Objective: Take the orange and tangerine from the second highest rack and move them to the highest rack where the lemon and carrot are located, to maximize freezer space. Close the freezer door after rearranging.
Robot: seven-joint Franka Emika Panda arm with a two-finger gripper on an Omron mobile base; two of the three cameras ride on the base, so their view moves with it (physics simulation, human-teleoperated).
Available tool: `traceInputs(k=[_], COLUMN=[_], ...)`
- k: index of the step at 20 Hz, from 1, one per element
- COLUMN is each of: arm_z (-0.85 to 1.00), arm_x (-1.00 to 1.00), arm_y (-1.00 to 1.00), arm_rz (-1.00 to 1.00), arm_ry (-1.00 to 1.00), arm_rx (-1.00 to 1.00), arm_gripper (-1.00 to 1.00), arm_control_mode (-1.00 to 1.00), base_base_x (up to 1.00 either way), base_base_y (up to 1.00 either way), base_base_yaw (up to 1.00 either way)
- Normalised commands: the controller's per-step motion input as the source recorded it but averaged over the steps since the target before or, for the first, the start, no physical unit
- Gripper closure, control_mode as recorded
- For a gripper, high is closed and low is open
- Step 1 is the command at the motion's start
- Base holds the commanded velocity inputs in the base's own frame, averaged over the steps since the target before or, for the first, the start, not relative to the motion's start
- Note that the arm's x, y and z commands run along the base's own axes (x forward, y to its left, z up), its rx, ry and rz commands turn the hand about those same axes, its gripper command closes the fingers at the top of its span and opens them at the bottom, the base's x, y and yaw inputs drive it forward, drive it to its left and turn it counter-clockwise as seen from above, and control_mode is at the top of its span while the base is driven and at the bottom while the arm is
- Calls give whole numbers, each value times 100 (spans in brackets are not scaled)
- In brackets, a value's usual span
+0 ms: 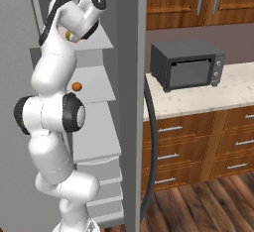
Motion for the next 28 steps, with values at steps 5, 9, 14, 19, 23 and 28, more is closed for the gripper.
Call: traceInputs(k=[5, 9, 14, 19, 23, 28], arm_z=[0, 0, -9, -25, -36, -48], arm_x=[-96, -92, -72, -41, -1, 8], arm_y=[0, -7, -35, -29, -14, -1], arm_rz=[0, 0, 0, 0, 16, 25], arm_ry=[-19, -5, -4, 0, 4, 6], arm_rx=[4, 3, 0, -1, -12, -22], arm_gripper=[-100, -100, -100, -100, -100, -100], arm_control_mode=[-100, -100, -100, -100, -100, -100], base_base_x=[0, 0, 0, 0, 0, 0], base_base_y=[0, 0, 0, 0, 0, 0], base_base_yaw=[0, 0, 0, 0, 0, 0])
